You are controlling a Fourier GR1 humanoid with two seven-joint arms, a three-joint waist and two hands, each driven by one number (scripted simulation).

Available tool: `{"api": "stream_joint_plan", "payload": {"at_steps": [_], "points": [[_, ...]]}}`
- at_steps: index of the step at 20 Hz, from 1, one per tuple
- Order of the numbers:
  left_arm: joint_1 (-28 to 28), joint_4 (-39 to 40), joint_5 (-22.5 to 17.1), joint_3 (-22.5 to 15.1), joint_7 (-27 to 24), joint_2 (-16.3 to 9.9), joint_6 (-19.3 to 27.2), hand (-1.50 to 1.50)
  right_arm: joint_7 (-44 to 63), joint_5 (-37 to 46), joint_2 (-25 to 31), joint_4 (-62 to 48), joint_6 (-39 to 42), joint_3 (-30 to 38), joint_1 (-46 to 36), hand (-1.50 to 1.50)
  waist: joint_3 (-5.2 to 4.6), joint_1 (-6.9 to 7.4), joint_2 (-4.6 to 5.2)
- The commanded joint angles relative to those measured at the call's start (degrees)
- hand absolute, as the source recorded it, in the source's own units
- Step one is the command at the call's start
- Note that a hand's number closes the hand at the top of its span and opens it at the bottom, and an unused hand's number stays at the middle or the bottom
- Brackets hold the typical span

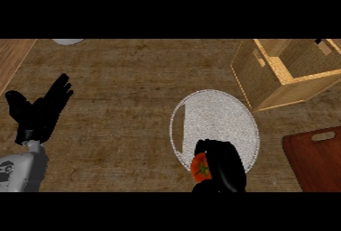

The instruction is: Pick the tomato from the placemat and place it in the basket

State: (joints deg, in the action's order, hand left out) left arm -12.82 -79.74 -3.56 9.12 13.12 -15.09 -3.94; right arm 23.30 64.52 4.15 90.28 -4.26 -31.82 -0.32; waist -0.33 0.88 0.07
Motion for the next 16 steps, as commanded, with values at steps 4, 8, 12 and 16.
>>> {"api": "stream_joint_plan", "payload": {"at_steps": [4, 8, 12, 16], "points": [[-0.76, -1.14, -0.12, -0.69, -0.30, -0.09, -0.84, 0.00, 21.94, -4.78, -4.04, -4.94, -5.47, 14.45, -9.57, 1.50, 0.54, 2.86, 2.26], [-2.70, -1.47, 0.23, -2.48, -0.03, 1.09, -1.08, 0.00, 32.62, -6.05, -4.11, -10.01, -7.04, 18.54, -18.81, 1.50, 0.43, 5.94, 2.91], [-4.41, -1.61, 0.22, -3.33, 0.46, 0.93, -1.99, 0.00, 40.12, -7.08, -4.13, -14.95, -11.75, 23.01, -29.29, 1.50, 0.49, 8.79, 3.14], [-5.12, -0.53, 0.69, -4.99, 0.48, 1.93, -2.60, 0.00, 42.11, -3.90, -4.13, -17.36, -19.79, 25.04, -39.22, 1.50, 0.30, 10.08, 3.08]]}}
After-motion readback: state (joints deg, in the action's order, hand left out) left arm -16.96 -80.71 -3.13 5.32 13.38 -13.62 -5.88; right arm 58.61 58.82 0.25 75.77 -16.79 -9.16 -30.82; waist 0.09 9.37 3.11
